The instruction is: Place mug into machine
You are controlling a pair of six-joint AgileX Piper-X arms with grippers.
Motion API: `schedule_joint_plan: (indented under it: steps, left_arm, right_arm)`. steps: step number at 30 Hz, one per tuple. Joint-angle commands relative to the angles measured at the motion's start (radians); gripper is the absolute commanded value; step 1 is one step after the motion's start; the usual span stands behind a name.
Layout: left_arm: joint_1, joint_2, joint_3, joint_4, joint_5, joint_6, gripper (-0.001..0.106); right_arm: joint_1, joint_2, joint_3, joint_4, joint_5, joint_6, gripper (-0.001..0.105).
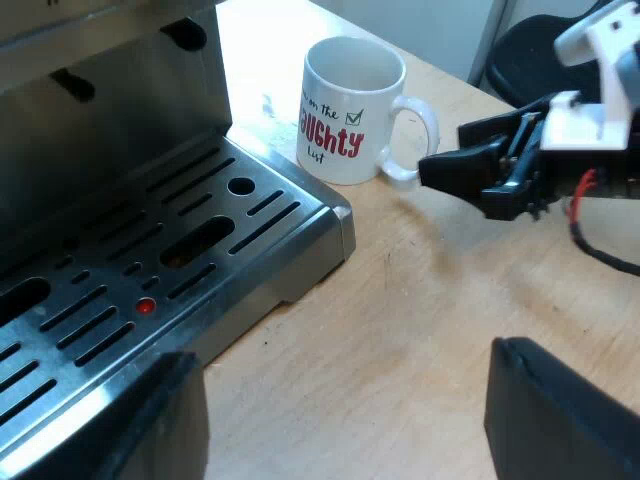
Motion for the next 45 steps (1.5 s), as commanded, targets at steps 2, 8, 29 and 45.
schedule_joint_plan:
  steps: [2,8,29,45]
  left_arm:
    - [-0.007,0.002,-0.006,-0.018,0.004,-0.003,0.061]
    - [-0.007,0.002,-0.006,-0.018,0.004,-0.003,0.061]
    - [-0.007,0.002,-0.006,-0.018,0.004,-0.003,0.061]
    - [-0.007,0.002,0.015,-0.018,-0.037,0.024,0.060]
  right_arm:
    - [-0.004,0.044,-0.045,-0.052,-0.002,-0.002,0.062]
    - [-0.003,0.109,-0.109,-0.058,0.021,-0.001,0.062]
    - [-0.003,0.142,-0.183,0.047,0.021,-0.019,0.000]
    - [0.002,-0.143,-0.115,0.230,0.020,-0.070,0.000]
